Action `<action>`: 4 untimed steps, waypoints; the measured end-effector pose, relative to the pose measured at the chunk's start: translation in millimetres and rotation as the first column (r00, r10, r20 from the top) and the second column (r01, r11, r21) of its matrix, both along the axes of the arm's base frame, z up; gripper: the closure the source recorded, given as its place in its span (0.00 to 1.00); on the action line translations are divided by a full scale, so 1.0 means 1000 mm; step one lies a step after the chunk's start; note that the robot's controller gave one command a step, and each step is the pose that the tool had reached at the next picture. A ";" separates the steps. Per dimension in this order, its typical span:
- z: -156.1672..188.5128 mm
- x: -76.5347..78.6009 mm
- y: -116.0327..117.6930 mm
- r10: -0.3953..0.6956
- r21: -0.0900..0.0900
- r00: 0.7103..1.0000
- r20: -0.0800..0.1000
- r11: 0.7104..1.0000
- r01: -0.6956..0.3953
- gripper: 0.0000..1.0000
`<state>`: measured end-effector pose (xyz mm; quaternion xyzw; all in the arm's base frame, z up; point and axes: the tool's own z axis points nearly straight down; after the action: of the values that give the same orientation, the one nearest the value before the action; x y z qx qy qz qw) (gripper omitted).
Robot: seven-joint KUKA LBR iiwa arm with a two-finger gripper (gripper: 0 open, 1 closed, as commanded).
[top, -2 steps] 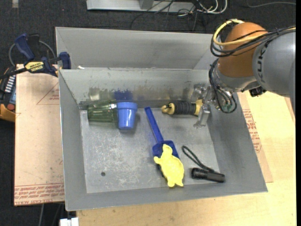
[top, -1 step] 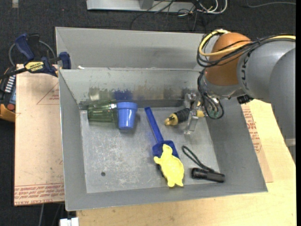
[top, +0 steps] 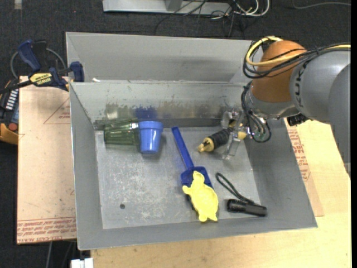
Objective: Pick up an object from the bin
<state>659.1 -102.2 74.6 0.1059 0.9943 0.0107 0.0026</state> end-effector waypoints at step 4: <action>0.022 -0.007 0.022 -0.113 -0.023 0.994 0.010 0.993 0.114 1.00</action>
Offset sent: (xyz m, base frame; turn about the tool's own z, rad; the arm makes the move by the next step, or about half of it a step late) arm 0.0000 0.0000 0.0000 0.0000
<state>652.2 -79.9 96.9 0.1621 0.9867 -0.0008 0.0085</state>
